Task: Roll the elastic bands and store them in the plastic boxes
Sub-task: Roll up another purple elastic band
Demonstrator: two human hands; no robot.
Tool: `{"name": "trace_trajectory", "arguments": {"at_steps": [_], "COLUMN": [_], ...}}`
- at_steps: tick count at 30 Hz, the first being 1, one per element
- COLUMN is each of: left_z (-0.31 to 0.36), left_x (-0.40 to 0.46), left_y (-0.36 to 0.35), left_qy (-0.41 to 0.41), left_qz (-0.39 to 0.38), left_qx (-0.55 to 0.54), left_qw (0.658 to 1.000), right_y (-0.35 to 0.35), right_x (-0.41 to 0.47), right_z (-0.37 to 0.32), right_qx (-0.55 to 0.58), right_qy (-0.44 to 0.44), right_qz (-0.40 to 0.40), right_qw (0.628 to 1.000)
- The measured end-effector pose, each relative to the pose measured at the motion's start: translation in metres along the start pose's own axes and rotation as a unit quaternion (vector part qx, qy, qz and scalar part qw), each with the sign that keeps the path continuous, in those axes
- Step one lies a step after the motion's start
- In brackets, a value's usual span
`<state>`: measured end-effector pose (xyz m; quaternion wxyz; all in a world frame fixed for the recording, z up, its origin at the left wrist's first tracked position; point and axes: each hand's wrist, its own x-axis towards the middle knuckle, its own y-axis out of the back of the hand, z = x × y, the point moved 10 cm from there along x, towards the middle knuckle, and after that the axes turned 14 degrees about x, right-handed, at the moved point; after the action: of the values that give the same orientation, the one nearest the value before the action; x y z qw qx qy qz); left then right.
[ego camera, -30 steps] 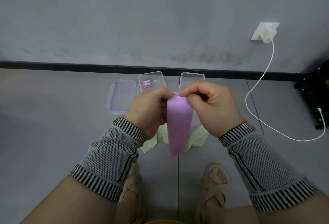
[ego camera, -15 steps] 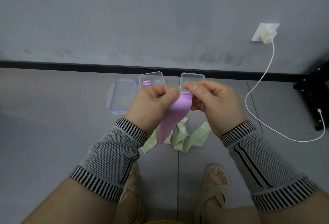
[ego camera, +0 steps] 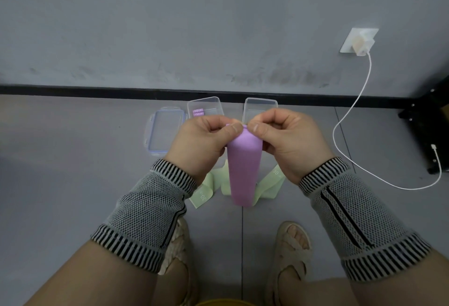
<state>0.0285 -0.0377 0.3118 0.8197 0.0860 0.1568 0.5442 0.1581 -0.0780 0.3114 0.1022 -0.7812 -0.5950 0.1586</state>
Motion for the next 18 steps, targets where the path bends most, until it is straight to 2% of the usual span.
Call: {"name": "trace_trajectory", "arguments": {"at_steps": [10, 18], "left_z": [-0.004, -0.006], "left_x": [-0.001, -0.001], "left_y": [-0.008, -0.012], "left_qy": [0.042, 0.055], "left_qz": [-0.03, -0.023], "left_qx": [-0.096, -0.118], "left_qw": [0.994, 0.991], "right_y": [-0.001, 0.003], "right_x": [0.001, 0.003], "right_z": [0.008, 0.004], "right_qx": [0.074, 0.038], "right_qy": [-0.05, 0.005], "right_qz": [-0.001, 0.038], "right_qw": [0.996, 0.999]}}
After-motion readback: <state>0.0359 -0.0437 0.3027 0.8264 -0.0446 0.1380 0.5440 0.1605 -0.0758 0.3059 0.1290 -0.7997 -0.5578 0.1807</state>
